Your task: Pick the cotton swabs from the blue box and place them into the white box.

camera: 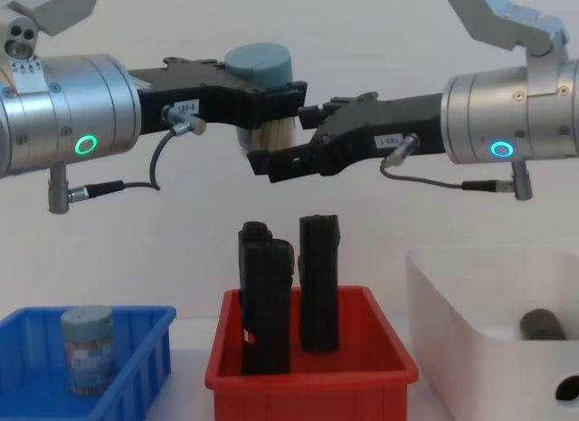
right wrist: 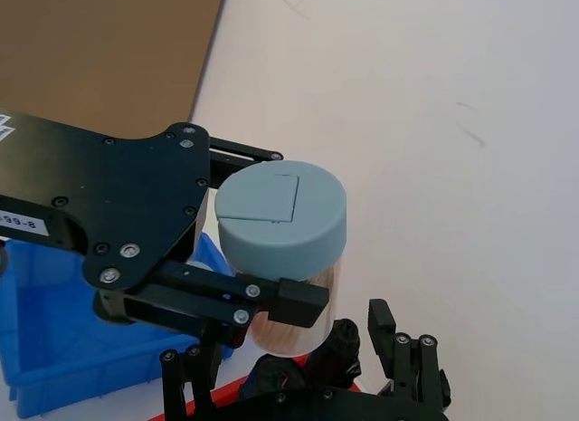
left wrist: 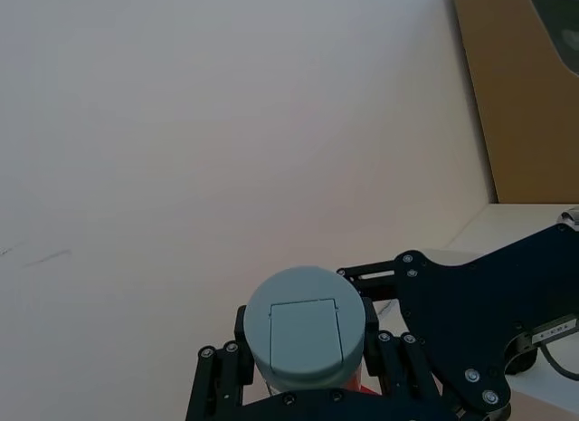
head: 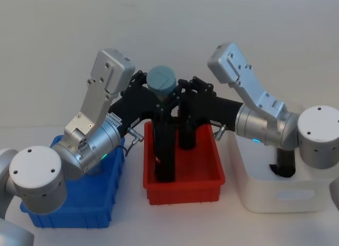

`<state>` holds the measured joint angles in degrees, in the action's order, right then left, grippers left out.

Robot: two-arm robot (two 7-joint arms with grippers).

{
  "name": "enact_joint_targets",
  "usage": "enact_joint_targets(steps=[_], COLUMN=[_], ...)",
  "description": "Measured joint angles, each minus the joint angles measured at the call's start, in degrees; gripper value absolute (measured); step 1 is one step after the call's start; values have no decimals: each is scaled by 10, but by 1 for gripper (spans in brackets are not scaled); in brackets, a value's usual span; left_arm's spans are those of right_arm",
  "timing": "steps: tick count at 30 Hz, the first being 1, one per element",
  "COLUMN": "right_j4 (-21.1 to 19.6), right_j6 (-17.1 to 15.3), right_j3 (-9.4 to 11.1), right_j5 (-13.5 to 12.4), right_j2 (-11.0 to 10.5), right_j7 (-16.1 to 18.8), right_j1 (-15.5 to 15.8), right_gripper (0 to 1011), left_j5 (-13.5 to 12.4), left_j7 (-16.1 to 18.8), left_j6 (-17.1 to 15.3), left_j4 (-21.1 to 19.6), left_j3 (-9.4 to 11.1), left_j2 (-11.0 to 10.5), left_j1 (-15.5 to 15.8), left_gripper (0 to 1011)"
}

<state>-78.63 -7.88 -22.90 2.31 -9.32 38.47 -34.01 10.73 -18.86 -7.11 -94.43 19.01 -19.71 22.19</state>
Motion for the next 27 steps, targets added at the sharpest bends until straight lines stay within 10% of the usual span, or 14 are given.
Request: enact_joint_targets(steps=[27], right_j4=[11], right_j6=[7], right_j3=[-11], right_j5=[-6], right_j2=[7], right_j7=[0], right_j1=[-11], right_gripper=[946], left_j5=[6], left_j7=[-10], left_j6=[0], left_j4=[-2], left_j3=[2], left_j2=[3], left_j1=[3], left_gripper=[666])
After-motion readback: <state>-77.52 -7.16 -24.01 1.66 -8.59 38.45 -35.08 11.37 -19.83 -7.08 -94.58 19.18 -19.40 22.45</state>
